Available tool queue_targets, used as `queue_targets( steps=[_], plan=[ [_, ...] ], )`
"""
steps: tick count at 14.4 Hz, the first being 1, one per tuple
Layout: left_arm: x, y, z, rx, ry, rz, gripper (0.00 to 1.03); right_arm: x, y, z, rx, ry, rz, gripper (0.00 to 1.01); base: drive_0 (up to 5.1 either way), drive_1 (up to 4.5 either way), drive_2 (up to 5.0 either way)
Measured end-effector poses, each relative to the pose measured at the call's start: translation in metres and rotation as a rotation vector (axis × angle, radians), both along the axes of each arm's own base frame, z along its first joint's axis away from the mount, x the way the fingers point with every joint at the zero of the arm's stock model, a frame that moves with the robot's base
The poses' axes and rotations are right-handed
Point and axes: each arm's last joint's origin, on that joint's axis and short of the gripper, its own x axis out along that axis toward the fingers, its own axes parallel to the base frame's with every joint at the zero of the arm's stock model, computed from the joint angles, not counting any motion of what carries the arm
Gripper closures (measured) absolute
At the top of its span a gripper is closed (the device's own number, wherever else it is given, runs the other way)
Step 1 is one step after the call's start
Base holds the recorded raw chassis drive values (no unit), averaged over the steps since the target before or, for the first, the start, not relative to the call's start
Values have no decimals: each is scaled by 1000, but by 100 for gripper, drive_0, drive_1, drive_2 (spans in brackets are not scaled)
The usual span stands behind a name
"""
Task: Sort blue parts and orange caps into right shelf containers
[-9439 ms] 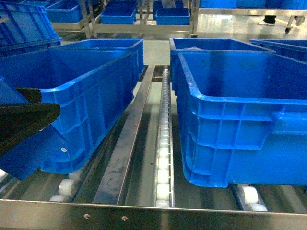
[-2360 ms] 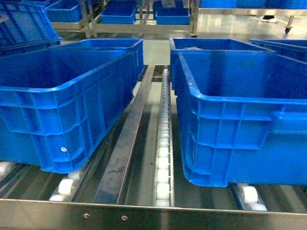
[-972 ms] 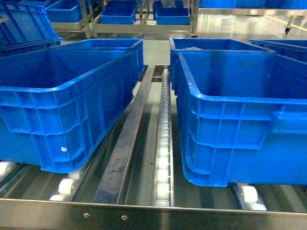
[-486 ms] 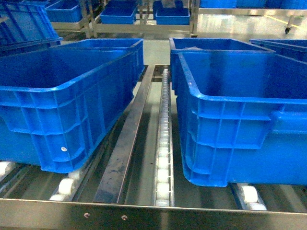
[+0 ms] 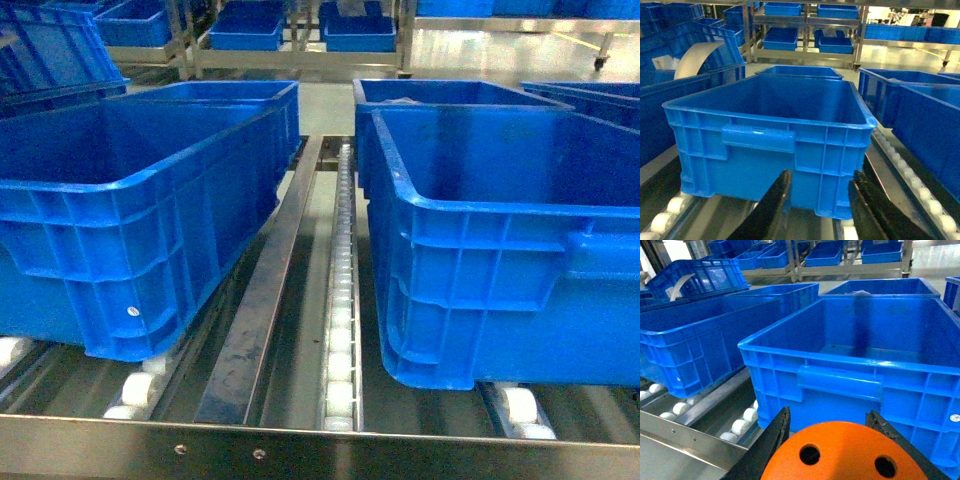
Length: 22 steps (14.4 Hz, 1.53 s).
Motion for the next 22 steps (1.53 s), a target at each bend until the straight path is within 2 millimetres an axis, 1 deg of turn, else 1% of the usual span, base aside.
queue_targets(
  steps=[1, 4, 5, 6, 7, 8, 9, 10, 11, 12, 13, 15, 22],
  plan=[
    [0, 0, 0, 0, 0, 0, 57, 0, 0, 0, 0, 0, 0, 60, 0, 0, 0],
    [0, 0, 0, 0, 0, 0, 19, 0, 0, 0, 0, 0, 0, 60, 0, 0, 0],
    [0, 0, 0, 0, 0, 0, 5, 0, 0, 0, 0, 0, 0, 60, 0, 0, 0],
    [0, 0, 0, 1, 0, 0, 5, 2, 1, -3, 35, 80, -57, 60, 0, 0, 0],
    [0, 0, 0, 0, 0, 1, 5, 12, 8, 1, 90, 332, -323, 60, 0, 0, 0],
    [0, 0, 0, 1, -3, -6, 5, 17, 15, -2, 84, 490, -604, 60, 0, 0, 0],
    [0, 0, 0, 0, 2, 3, 5, 9, 7, -9, 75, 447, -983, 60, 0, 0, 0],
    [0, 0, 0, 1, -2, 2, 5, 7, -3, -3, 82, 302, -1263, 60, 0, 0, 0],
    [0, 0, 0, 1, 0, 1, 5, 6, -8, 5, 75, 175, -1446, 60, 0, 0, 0],
    [0, 0, 0, 1, 0, 0, 5, 8, -11, 7, 83, 134, -1494, 60, 0, 0, 0],
    [0, 0, 0, 1, 0, 0, 5, 12, -13, 8, 88, 121, -1500, 60, 0, 0, 0],
    [0, 0, 0, 1, 0, 0, 5, 19, -16, 9, 79, 120, -1485, 60, 0, 0, 0],
    [0, 0, 0, 1, 0, 0, 5, 35, -25, 29, 59, 70, -1447, 61, 0, 0, 0]
  ],
)
